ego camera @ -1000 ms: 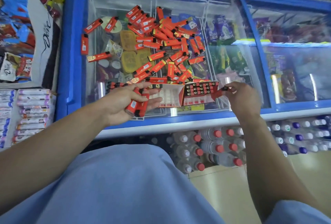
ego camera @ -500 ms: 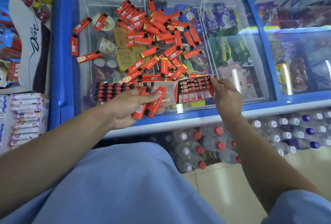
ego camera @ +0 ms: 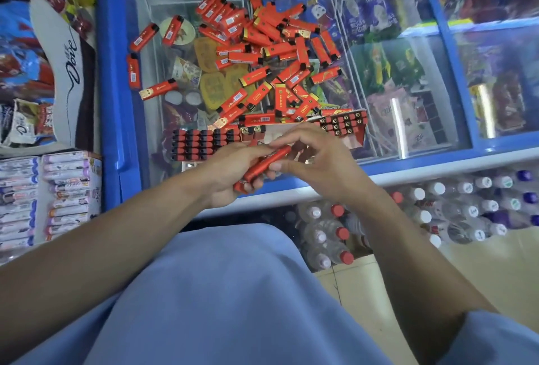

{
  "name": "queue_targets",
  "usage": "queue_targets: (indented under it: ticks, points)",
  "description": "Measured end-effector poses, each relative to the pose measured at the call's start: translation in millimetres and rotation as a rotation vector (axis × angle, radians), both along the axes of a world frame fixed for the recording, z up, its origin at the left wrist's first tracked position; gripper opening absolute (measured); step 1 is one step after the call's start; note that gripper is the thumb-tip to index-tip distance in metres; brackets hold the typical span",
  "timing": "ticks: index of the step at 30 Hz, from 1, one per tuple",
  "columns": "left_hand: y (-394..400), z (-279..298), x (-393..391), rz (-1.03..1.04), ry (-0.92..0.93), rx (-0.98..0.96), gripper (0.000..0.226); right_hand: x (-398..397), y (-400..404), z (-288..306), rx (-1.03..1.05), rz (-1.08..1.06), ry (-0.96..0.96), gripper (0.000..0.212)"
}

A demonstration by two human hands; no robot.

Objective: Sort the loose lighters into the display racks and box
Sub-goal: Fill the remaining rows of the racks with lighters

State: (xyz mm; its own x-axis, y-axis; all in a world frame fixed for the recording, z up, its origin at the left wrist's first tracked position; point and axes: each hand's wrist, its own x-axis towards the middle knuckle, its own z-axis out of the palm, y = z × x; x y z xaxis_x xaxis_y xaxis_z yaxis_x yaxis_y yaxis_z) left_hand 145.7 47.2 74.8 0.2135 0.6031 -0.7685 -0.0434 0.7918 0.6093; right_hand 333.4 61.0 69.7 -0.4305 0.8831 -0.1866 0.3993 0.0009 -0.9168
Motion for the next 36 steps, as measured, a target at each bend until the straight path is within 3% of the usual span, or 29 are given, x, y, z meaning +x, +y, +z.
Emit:
queue_targets:
  ticks: [3, 7, 13, 16, 21, 24, 29, 36]
  points:
    - [0, -3, -5, 0.047, -0.067, -0.025, 0.019, -2, 1, -6, 0.028, -0.015, -0.09, 0.017]
    - [-4, -9, -13, 0.051, -0.176, -0.062, 0.028, -7, -2, -10, 0.197, 0.124, -0.256, 0.02]
    - [-9, -16, -29, -0.002, -0.174, -0.099, 0.061, -22, -6, -14, 0.156, 0.25, -0.353, 0.015]
    - [-13, -18, -43, 0.095, -0.128, -0.075, 0.05, -33, -7, -17, 0.029, 0.149, -0.306, 0.011]
    - [-19, -23, -74, 0.383, -0.003, -0.026, 0.026, -62, -5, -27, -0.071, -0.012, -0.33, 0.04]
    - [-23, -31, -90, 0.491, 0.05, -0.001, 0.02, -76, -5, -33, -0.07, -0.022, -0.356, 0.048]
    - [-26, -44, -112, 0.544, 0.113, -0.027, 0.018, -92, -8, -28, -0.092, -0.011, -0.328, 0.027]
    - [-30, -46, -134, 0.619, 0.0, -0.026, 0.021, -103, -19, -22, 0.082, -0.031, -0.446, 0.018]
